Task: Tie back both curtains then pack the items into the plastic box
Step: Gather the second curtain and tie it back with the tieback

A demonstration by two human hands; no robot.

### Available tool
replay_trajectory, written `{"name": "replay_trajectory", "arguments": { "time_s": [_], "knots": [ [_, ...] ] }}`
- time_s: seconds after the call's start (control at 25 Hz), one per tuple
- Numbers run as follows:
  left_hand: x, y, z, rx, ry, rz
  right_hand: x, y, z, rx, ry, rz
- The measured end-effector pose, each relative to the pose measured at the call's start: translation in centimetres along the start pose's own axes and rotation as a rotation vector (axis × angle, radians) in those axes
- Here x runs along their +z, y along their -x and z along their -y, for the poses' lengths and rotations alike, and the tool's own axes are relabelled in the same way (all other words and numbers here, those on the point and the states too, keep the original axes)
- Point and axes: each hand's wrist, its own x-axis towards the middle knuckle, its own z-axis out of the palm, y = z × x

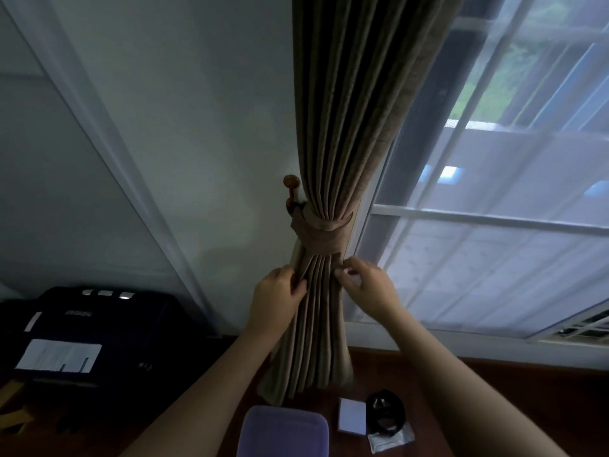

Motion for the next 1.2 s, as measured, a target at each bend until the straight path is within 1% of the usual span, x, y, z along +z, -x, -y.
{"name": "replay_trajectory", "arguments": {
  "time_s": [0.08,0.16,0.2,0.28,0.32,0.36,0.44,0.48,0.56,0.64,0.72,0.8,0.84,0.92,1.0,1.04,1.12,1.2],
  "knots": [
    [0.3,0.0,0.8,0.013,-0.052,0.079,0.9,1.5,0.1,-0.039,0.081,-0.085],
    [0.4,0.5,1.2,0.034,-0.131,0.135,2.0,2.6,0.1,-0.055,0.101,-0.165],
    [0.5,1.0,1.3,0.042,-0.178,0.19,2.6,2.9,-0.1,-0.049,0.106,-0.198],
    [0.8,1.8,1.2,0.064,-0.26,0.225,3.4,3.2,-0.2,0.004,0.162,-0.218],
    [1.2,1.9,1.1,0.074,-0.295,0.212,3.3,3.0,0.0,0.025,0.218,-0.206],
    [1.4,2.0,0.8,0.055,-0.273,0.233,3.3,2.8,0.2,0.033,0.289,-0.226],
    [1.5,1.5,0.4,0.0,-0.186,0.196,2.3,2.3,0.9,0.106,0.343,-0.19],
    [1.6,1.2,0.4,0.0,-0.146,0.187,1.8,2.1,1.2,0.157,0.313,-0.136],
    [1.7,1.0,0.7,-0.017,-0.044,0.188,2.2,2.4,1.1,0.188,0.197,-0.108],
    [1.9,0.7,1.2,-0.077,0.001,0.26,3.3,3.2,0.8,0.193,0.109,-0.093],
    [2.3,0.0,2.4,-0.121,-0.022,0.374,4.6,3.3,0.7,0.205,0.096,-0.033],
    [2.9,0.2,3.5,-0.115,-0.071,0.41,5.4,3.2,0.8,0.209,0.164,0.005],
    [3.0,0.8,4.0,-0.11,-0.098,0.41,5.8,3.3,0.8,0.219,0.205,0.003],
    [3.6,2.7,4.9,-0.093,-0.145,0.36,6.6,4.1,0.3,0.248,0.257,-0.051],
    [3.9,4.1,5.1,-0.076,-0.166,0.322,7.0,4.8,-0.4,0.288,0.264,-0.101],
    [3.8,4.3,4.9,-0.078,-0.168,0.316,6.9,4.9,-0.6,0.311,0.268,-0.095],
    [3.3,3.9,3.9,-0.112,-0.147,0.348,6.4,4.8,-0.8,0.354,0.271,-0.022],
    [2.7,3.0,3.0,-0.131,-0.104,0.368,6.4,4.6,-0.9,0.35,0.221,0.037]
  ]
}}
